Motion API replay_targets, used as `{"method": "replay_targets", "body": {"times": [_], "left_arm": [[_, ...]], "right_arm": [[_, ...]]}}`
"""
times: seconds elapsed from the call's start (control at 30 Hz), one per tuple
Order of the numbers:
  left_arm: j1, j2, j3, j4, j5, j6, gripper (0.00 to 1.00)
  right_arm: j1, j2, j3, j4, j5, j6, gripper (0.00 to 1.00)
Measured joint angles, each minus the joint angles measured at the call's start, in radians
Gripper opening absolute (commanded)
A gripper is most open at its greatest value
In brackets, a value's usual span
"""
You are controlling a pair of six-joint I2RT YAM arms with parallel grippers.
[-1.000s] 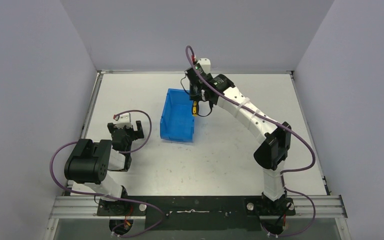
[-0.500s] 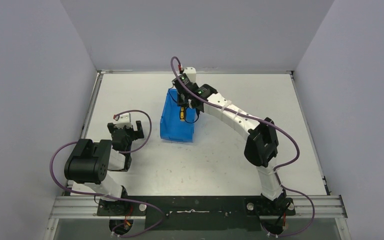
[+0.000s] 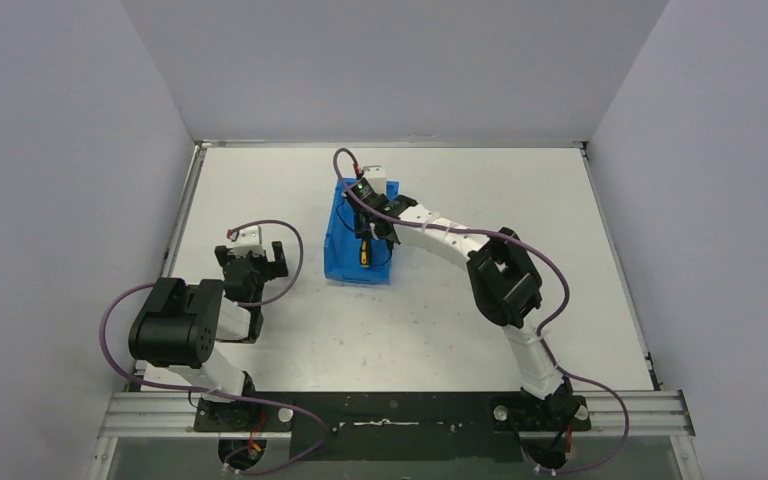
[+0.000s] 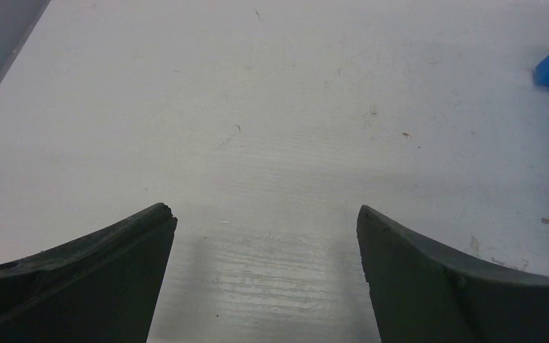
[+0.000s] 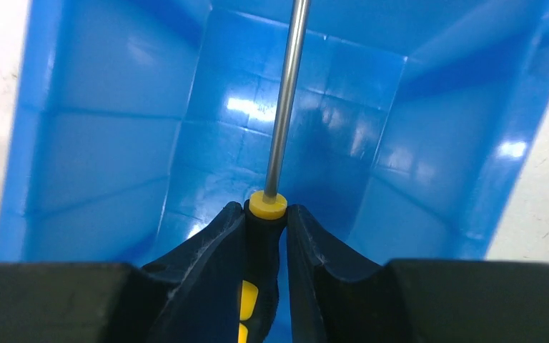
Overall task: Put the screwdriver in the bin
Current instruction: Place the screwdriver in the bin.
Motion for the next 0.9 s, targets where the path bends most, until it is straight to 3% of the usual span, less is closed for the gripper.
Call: {"method": "replay_targets", "body": {"times": [0.2, 0.37, 0.53, 0.9], "left_arm": [[0.0, 0.0, 0.0, 0.0, 0.0, 0.0, 0.97], [0.0, 0.0, 0.0, 0.0, 0.0, 0.0, 0.97], [0.0, 0.0, 0.0, 0.0, 0.0, 0.0, 0.97], [0.0, 0.0, 0.0, 0.0, 0.0, 0.0, 0.97]], "right_arm": [[0.008, 0.019, -0.019, 0.042, -0.017, 0.004, 0.12], [0.017, 0.021, -0.019, 0.051, -0.032, 0.008, 0.33], [0.023, 0.021, -0.019, 0.055, -0.039, 0.011, 0.45], [0.031, 0.021, -0.013, 0.039, -0.033, 0.01, 0.54]]}}
